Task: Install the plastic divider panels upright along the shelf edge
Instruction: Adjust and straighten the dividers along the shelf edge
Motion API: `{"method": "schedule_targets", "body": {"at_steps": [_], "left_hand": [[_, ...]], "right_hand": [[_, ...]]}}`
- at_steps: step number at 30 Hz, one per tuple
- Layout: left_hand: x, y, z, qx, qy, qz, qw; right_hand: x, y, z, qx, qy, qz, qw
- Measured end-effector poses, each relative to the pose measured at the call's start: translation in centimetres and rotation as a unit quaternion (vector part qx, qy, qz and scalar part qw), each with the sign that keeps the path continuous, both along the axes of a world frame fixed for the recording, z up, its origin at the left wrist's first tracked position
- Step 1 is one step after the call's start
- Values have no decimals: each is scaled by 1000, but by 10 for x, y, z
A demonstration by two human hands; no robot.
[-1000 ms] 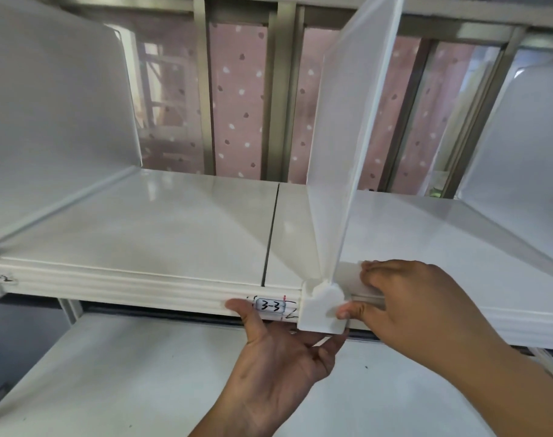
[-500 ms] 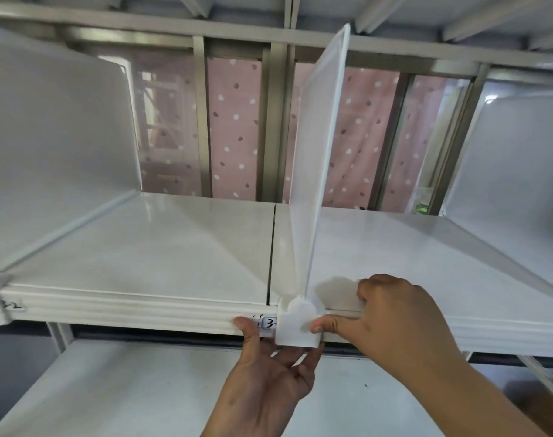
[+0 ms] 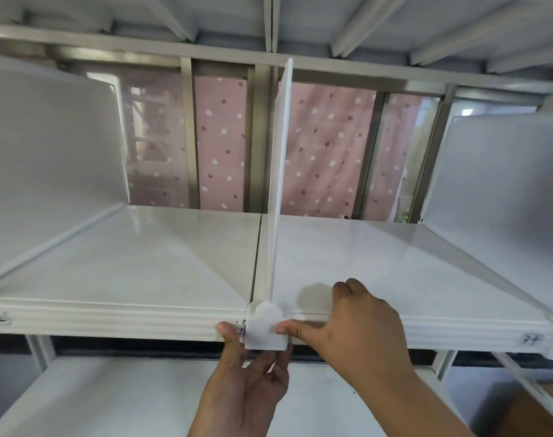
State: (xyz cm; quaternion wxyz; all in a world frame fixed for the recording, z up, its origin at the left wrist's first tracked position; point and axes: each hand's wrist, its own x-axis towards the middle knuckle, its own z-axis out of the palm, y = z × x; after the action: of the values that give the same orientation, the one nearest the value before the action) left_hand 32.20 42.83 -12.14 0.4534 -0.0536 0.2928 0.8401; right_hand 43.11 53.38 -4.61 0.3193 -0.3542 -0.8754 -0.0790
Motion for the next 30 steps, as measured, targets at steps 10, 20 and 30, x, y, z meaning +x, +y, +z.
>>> {"method": "schedule_targets", "body": {"at_steps": [10, 20, 30], "left_hand": [[42, 16, 1, -34, 3, -110, 993], [181, 121, 17, -11, 47, -367, 929], [253, 206, 19, 23, 21, -374, 927]], "right_hand": [[57, 40, 1, -161, 102, 161, 969], [189, 94, 17, -140, 138, 6, 980], [299, 136, 30, -105, 132, -230, 958]]}}
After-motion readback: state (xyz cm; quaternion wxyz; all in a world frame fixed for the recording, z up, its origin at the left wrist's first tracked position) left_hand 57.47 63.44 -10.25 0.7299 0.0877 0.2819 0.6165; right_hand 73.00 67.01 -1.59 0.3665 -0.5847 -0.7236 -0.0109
